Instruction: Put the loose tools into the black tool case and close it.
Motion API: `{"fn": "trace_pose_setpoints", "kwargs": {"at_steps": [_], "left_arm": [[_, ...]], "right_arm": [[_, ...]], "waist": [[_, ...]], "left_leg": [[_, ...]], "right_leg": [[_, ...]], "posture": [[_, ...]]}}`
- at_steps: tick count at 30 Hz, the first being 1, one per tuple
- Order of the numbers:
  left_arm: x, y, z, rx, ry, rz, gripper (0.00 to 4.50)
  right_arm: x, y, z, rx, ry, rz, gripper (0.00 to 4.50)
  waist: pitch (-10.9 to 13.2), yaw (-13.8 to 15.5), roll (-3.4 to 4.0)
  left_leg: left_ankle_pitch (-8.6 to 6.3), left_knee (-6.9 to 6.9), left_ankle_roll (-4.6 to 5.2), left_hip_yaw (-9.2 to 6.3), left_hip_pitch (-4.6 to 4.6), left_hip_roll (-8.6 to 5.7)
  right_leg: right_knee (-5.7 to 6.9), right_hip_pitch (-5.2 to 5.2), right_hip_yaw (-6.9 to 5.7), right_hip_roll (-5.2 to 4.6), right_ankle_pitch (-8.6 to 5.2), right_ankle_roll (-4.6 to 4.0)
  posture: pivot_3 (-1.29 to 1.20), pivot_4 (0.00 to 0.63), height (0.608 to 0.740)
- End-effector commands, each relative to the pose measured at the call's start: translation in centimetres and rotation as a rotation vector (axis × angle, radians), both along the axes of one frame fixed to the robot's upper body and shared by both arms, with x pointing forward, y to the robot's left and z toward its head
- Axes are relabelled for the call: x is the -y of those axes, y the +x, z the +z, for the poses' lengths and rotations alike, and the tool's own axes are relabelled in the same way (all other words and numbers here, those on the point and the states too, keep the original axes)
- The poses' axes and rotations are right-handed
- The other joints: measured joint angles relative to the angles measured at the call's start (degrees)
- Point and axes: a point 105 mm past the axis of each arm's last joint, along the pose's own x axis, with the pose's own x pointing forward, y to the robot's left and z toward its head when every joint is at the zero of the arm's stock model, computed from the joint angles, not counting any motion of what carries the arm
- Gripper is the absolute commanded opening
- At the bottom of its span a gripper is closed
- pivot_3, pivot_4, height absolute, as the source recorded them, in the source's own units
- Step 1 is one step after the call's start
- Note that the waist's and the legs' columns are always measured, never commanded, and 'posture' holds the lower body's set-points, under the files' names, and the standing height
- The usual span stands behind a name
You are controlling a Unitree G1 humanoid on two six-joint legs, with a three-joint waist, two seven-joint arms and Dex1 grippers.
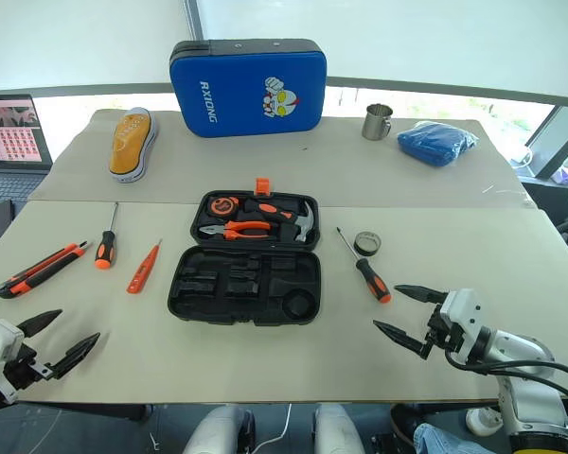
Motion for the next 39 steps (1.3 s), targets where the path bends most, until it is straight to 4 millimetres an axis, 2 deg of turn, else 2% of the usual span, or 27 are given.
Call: {"fn": "trace_pose_setpoints", "kwargs": {"at_steps": [1,3,5,7,10,15,18,19,23,26,29,34,39], "left_arm": [[-0.4,0.0,2.1,0.065,-0.032,0.02,4.5],[-1.3,0.3,4.0,0.144,-0.07,0.062,4.5],[-1.7,0.1,4.5,0.142,-0.072,0.078,4.5],[-2.1,-0.5,4.1,0.109,-0.077,0.096,4.5],[-3.9,-2.5,3.2,0.075,-0.078,0.212,4.5],[-6.3,-6.7,0.6,-0.073,-0.255,0.492,4.5],[-6.0,-7.2,0.1,-0.139,-0.325,0.546,4.5],[-5.6,-6.9,0.5,-0.159,-0.314,0.536,4.5],[-3.5,-2.8,4.2,-0.135,-0.331,0.466,4.5],[-3.0,-0.4,4.4,-0.237,-0.286,0.479,4.5],[-3.0,2.5,5.6,-0.241,-0.298,0.524,4.5],[-2.7,8.4,5.3,-0.286,-0.293,0.602,4.5],[-1.6,12.1,4.6,-0.308,-0.313,0.604,4.5]], "right_arm": [[-0.5,-0.3,1.1,0.044,0.012,0.023,4.41],[-0.8,0.6,1.7,0.086,0.091,-0.043,4.41],[-2.0,1.1,2.5,0.108,0.139,-0.031,4.41],[-3.3,0.9,3.2,0.118,0.175,0.028,4.41],[-5.5,0.3,6.3,0.265,0.286,0.14,4.41],[-7.5,0.2,8.5,0.372,0.341,0.194,4.41],[-8.0,0.1,8.9,0.363,0.391,0.186,4.41],[-8.2,0.0,8.8,0.355,0.394,0.189,4.41],[-9.2,-0.9,8.8,0.301,0.438,0.248,4.41],[-9.6,-1.0,8.8,0.306,0.44,0.256,4.41],[-9.8,-0.6,8.7,0.309,0.437,0.256,4.41],[-10.0,0.1,8.5,0.31,0.429,0.248,4.41],[-10.4,0.3,8.2,0.305,0.426,0.251,4.41]], "waist": [[0.0,0.0,0.0],[0.0,-0.01,-0.03],[-0.01,-0.03,-0.06],[0.03,-0.19,0.02],[0.05,-0.58,0.05],[0.03,-0.76,-0.06],[0.09,-0.41,-0.18],[0.1,0.0,-0.17],[0.11,1.03,-0.23],[0.1,0.97,-0.23],[0.11,0.22,-0.22],[0.15,-0.01,-0.2],[0.15,-0.26,-0.22]], "left_leg": [[0.0,0.0,0.0,0.0,0.0,0.0],[0.0,0.0,0.0,0.0,-0.01,0.02],[0.0,0.0,0.0,-0.05,0.0,0.06],[0.0,0.01,-0.01,-0.08,0.02,0.08],[-0.07,-0.02,-0.01,-0.09,0.04,0.07],[-0.17,-0.02,0.01,-0.15,0.05,0.12],[-0.17,-0.02,0.0,-0.16,0.08,0.18],[-0.17,0.0,0.0,-0.21,0.08,0.17],[-0.17,0.04,-0.01,-0.26,0.19,0.11],[-0.15,0.07,-0.03,-0.35,0.2,0.12],[-0.15,0.05,-0.03,-0.32,0.19,0.03],[-0.13,-0.01,-0.07,-0.39,0.18,-0.09],[-0.17,-0.03,-0.23,-0.4,0.1,-0.07]], "right_leg": [[0.0,0.0,0.0,0.0,0.0,0.0],[0.0,-0.01,0.0,0.01,0.0,0.0],[0.01,0.0,0.0,0.04,0.0,-0.01],[0.06,-0.02,0.03,0.05,0.01,-0.02],[0.02,-0.05,0.11,0.04,0.0,-0.01],[-0.05,-0.06,0.1,0.03,-0.01,0.01],[-0.01,-0.06,0.09,0.05,-0.01,0.01],[0.03,-0.04,0.04,0.04,-0.01,0.0],[-0.01,-0.08,-0.07,-0.07,-0.02,-0.01],[0.06,0.0,-0.17,-0.08,-0.01,-0.03],[0.14,0.03,-0.15,-0.1,-0.01,-0.03],[0.24,-0.05,-0.16,0.06,0.01,-0.07],[0.24,-0.17,-0.15,0.1,0.02,-0.09]], "posture": [[0.0,0.15,0.74],[0.0,0.15,0.74],[0.0,0.15,0.74],[0.0,0.15,0.74],[0.0,0.15,0.74],[0.0,0.15,0.74],[0.0,0.15,0.74],[0.0,0.15,0.74],[0.0,0.15,0.74],[0.0,0.15,0.74],[0.0,0.15,0.74],[0.0,0.15,0.74],[0.0,0.15,0.74]]}}
